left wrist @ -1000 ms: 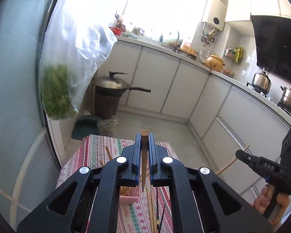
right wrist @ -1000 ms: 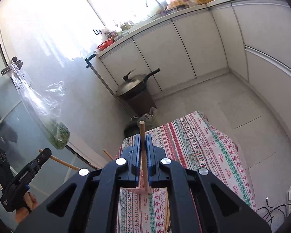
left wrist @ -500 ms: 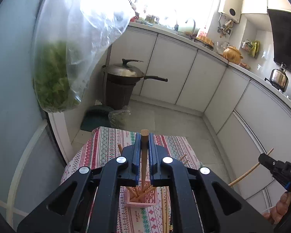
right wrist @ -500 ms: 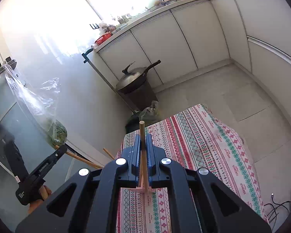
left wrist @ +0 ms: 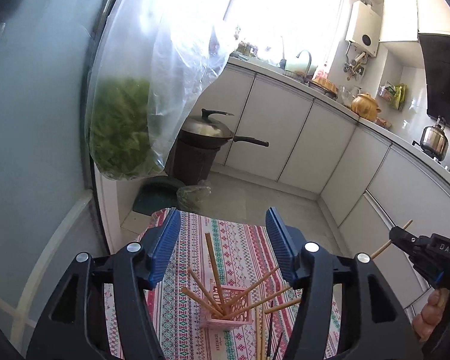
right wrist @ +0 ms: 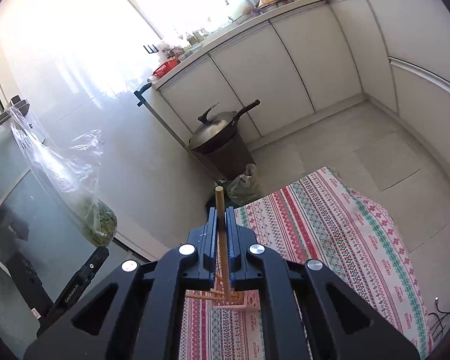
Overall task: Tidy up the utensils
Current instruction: 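Lower the chopsticks into the pink holder and open both tools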
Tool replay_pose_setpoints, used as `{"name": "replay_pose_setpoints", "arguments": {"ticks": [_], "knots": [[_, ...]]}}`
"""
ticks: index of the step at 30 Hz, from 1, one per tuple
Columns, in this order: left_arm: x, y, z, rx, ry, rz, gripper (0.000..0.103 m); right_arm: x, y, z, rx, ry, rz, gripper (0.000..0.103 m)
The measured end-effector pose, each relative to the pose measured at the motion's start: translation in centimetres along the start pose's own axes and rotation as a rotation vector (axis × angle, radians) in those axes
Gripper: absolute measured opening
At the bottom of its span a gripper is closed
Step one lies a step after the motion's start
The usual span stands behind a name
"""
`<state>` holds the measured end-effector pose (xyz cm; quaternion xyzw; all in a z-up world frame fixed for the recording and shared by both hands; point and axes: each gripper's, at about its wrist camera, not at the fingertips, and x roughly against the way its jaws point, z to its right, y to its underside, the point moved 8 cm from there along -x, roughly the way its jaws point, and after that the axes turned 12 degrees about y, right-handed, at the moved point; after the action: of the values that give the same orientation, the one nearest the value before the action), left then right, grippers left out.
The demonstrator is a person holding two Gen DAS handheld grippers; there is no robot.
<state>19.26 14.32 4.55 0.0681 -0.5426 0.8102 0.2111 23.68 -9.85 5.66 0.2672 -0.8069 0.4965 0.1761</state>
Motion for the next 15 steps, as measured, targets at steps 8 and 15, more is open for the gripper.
{"name": "replay_pose_setpoints", "arguments": {"ticks": [8, 15], "knots": [[1.2, -1.0, -0.7, 0.017, 0.009, 0.015, 0.059, -3.7, 0.8, -2.5, 0.028, 0.026, -0.016, 0.006], [0.0, 0.0, -1.1, 0.006, -0.011, -0.036, 0.059, -8.1, 2.9, -3.4, 0.036, 0.05, -0.057, 0.01]]}}
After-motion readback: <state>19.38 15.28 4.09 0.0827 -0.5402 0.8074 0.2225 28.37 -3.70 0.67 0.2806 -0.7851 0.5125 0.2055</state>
